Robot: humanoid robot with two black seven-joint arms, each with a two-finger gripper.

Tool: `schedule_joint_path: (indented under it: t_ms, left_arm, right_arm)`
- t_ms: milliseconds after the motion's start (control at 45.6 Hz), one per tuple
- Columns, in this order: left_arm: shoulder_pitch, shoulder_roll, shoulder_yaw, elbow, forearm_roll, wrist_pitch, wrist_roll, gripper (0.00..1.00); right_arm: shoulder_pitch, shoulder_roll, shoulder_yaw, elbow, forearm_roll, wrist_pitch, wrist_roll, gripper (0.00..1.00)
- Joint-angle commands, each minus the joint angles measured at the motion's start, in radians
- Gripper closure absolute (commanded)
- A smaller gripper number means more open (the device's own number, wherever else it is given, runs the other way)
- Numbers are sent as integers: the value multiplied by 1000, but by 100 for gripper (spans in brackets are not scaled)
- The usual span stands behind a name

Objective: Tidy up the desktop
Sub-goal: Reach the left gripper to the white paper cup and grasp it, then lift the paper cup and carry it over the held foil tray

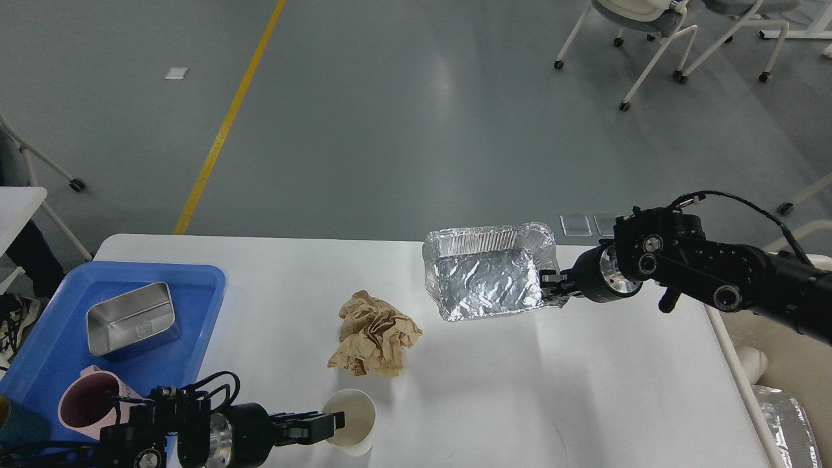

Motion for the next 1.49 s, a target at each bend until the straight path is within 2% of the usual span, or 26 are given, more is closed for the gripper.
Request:
schedule_joint_path:
  t_ms: [0,241,504,723,855,964,1118,1293,1381,1468]
  left_arm:
    - [1,-21,1,5,4,0,-2,99]
    - [-1,17,1,-15,7,-12,-5,100]
    - [-34,160,-13,-119,-3,-41,-16,100]
    - [-171,344,-100,-207,-37,-143,-41,100]
    - [-245,378,-269,-205,-106,-278,-39,100]
    - [-341,352,-386,-196,-132,-348,-22,100]
    - [-516,246,-370,-113,-134,-367,30,100]
    - [-715,74,-190,8,-115,-397,48,100]
    - [-827,-53,-65,115,-114,-397,48,100]
    - [-883,-156,8,232,-114,-397,48,100]
  right_arm:
    - [2,0,0,0,-1,-2,0,100]
    - [5,2,0,0,0,-3,-2,100]
    - [6,6,0,0,0,-14,-2,100]
    - [6,5,8,1,2,-14,0,100]
    - [0,12,8,11,17,-2,0,100]
    - [-3,38,3,3,23,-2,-3,100]
    - [-6,60,-3,0,23,-2,-3,100]
    - [-6,61,-6,0,25,-2,-5,100]
    - [-6,61,-6,0,25,-2,-5,100]
    - [-6,61,-4,0,26,-2,-5,100]
